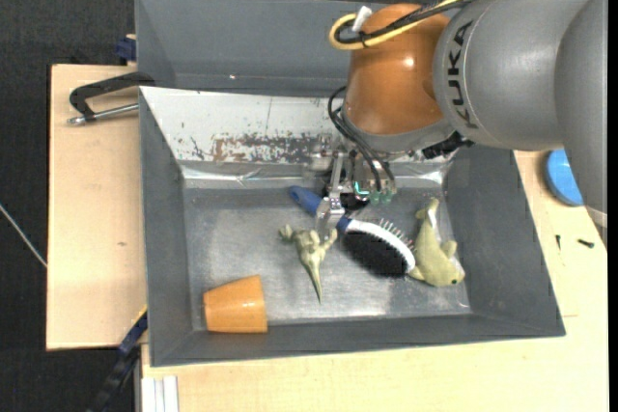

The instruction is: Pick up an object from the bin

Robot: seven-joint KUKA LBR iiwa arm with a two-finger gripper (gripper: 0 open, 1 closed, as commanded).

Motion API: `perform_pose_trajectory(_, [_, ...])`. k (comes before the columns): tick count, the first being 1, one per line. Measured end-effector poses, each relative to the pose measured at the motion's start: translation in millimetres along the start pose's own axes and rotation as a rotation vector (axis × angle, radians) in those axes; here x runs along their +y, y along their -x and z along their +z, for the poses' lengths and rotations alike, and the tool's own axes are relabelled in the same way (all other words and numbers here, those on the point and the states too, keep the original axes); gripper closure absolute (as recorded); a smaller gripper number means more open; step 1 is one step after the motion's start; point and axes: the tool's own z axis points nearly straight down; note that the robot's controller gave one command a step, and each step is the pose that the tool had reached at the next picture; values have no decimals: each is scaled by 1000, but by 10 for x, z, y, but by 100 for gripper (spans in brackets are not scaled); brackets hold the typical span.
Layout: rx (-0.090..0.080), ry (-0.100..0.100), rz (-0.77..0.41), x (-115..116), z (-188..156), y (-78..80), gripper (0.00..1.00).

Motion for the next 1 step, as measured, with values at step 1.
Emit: perform_pose_trajectory(1, [-11, 3, 279, -225, 719, 50, 0])
